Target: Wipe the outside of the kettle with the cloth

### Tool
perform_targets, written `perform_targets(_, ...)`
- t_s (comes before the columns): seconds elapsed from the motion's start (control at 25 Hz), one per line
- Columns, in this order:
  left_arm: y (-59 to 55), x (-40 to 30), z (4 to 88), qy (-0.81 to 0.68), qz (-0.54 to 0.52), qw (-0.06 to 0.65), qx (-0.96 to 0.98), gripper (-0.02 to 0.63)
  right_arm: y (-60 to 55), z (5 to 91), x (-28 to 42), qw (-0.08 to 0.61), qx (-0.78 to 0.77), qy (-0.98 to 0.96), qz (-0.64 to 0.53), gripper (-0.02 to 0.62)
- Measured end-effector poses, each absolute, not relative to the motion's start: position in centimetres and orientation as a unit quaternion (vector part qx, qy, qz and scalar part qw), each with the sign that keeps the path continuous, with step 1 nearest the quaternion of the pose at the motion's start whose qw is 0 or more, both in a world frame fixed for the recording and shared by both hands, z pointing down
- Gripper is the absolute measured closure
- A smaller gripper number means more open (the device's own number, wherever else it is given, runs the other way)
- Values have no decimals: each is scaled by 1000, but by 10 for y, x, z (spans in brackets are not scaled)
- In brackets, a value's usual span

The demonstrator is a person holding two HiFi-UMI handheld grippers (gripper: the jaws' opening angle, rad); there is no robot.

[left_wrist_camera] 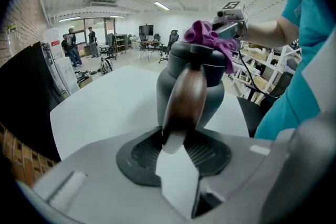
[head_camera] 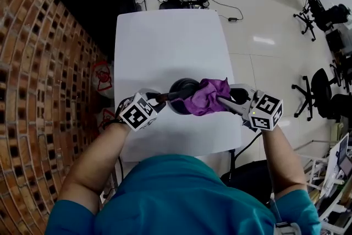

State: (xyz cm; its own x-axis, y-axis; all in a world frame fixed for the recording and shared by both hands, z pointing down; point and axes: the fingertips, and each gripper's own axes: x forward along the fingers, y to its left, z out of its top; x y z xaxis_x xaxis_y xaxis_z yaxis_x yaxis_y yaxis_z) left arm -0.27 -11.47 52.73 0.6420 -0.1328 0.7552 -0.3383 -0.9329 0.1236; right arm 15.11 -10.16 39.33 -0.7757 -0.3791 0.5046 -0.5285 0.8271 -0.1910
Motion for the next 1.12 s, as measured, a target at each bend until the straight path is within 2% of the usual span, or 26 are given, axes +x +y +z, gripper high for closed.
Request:
perform_targets(0.08, -114, -3, 527, -135, 391, 131, 901, 474, -85, 367, 158, 158, 221, -946, 174, 491)
perform_targets(0.16, -108, -10, 527, -143, 383, 145, 901, 363, -65, 340, 164, 94, 182, -962, 179, 491)
perform_targets(0.2, -101, -16, 527, -154, 379, 155, 899, 343, -55, 329, 168, 72, 162, -968, 178, 492)
perform_targets(0.4, -55, -59, 503, -260, 316, 204, 889, 339, -20, 284, 191, -22, 94, -980, 172, 491)
perform_targets(0.6, -5, -72, 438, -293, 182, 224, 911, 512, -3, 258, 190, -64, 75, -982, 158, 491)
perform_targets(0.8, 49, -92, 381, -266, 112, 174, 941, 604, 46, 235, 161, -95, 83, -982, 141, 491)
perform_targets(0.96, 99, -123, 338, -233, 65, 125, 962, 604, 100, 222, 118, -111, 114, -978, 134, 491)
perform_targets(1.12, 150, -163, 324, -213, 28, 133, 968, 604, 159, 210, 73, -134, 159, -970, 128, 491)
